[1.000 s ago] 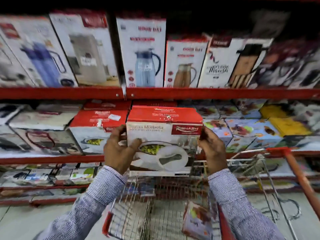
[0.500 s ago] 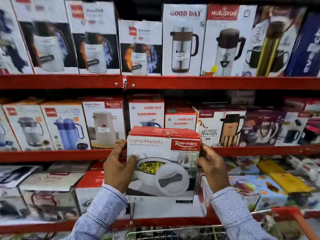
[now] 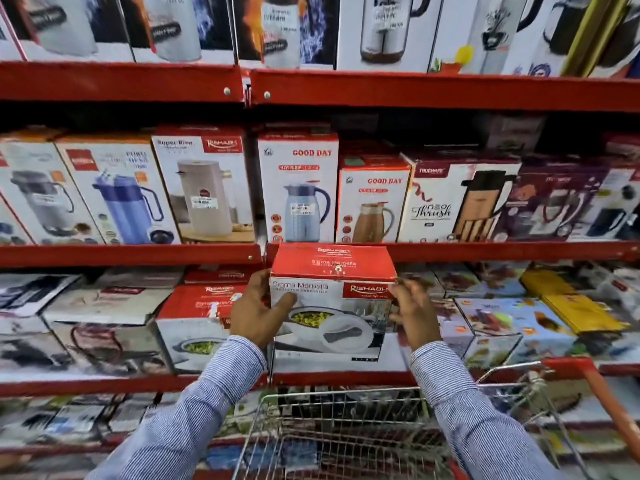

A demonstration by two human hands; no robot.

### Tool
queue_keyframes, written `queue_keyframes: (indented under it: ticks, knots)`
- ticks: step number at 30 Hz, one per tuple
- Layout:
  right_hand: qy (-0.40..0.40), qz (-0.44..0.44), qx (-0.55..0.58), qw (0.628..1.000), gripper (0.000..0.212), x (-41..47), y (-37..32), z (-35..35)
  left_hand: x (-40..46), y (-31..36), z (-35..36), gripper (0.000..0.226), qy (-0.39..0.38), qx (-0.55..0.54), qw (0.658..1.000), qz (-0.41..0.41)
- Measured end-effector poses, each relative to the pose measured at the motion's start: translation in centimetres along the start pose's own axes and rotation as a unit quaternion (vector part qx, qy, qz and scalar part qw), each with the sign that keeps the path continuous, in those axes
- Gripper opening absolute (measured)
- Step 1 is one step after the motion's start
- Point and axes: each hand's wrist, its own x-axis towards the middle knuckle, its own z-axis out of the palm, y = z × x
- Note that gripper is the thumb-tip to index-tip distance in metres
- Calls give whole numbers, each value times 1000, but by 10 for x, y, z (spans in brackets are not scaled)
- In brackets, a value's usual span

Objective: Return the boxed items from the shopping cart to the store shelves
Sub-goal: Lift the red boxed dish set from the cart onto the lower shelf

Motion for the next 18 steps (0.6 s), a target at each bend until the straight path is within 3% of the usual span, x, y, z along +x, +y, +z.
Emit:
queue_keyframes:
  ticks: [5, 10, 18]
  knots:
    - [51, 77, -12, 996, 42, 19, 48, 10, -1, -26, 23, 66, -53, -20, 998, -40]
    - [65, 101, 7, 993, 22, 29, 82, 20, 6, -73, 44, 84, -87, -31, 995, -40]
    - [51, 117, 21, 992, 19, 46, 117, 41, 5, -82, 52, 100, -81, 36, 994, -56]
